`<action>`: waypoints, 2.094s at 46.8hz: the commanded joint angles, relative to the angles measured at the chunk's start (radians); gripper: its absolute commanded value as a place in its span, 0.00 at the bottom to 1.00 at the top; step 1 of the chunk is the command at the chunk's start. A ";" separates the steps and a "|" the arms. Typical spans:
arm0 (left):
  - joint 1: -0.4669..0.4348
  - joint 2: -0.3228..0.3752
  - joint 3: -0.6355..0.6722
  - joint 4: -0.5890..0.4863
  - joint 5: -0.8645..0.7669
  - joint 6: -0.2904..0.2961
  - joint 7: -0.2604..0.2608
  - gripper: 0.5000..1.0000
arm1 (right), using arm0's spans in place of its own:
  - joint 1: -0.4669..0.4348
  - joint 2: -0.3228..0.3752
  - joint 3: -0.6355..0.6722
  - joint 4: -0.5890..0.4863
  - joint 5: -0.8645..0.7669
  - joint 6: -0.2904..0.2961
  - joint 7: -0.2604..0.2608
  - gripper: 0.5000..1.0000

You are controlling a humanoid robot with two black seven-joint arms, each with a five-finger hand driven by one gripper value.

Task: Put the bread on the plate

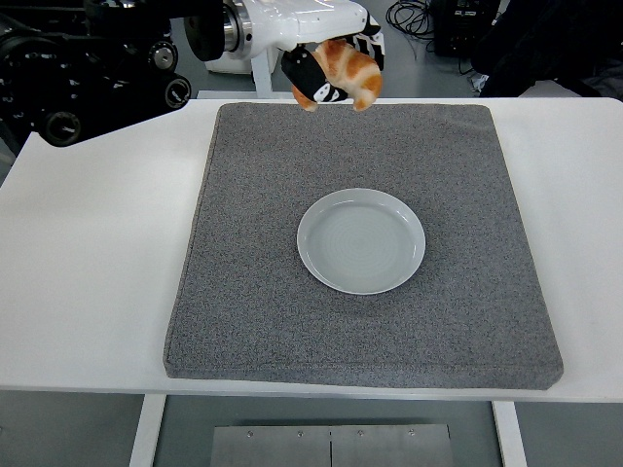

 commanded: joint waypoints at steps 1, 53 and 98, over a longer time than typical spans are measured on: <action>-0.004 -0.056 -0.006 0.017 -0.006 0.000 0.000 0.00 | 0.000 0.000 -0.001 -0.003 0.000 -0.001 0.000 1.00; 0.116 -0.304 0.057 0.202 0.014 -0.078 -0.029 0.00 | -0.006 0.000 -0.001 -0.009 0.000 -0.001 0.000 1.00; 0.281 -0.304 0.100 0.216 0.154 -0.046 -0.032 0.00 | -0.006 0.000 -0.001 -0.009 0.000 -0.001 0.000 1.00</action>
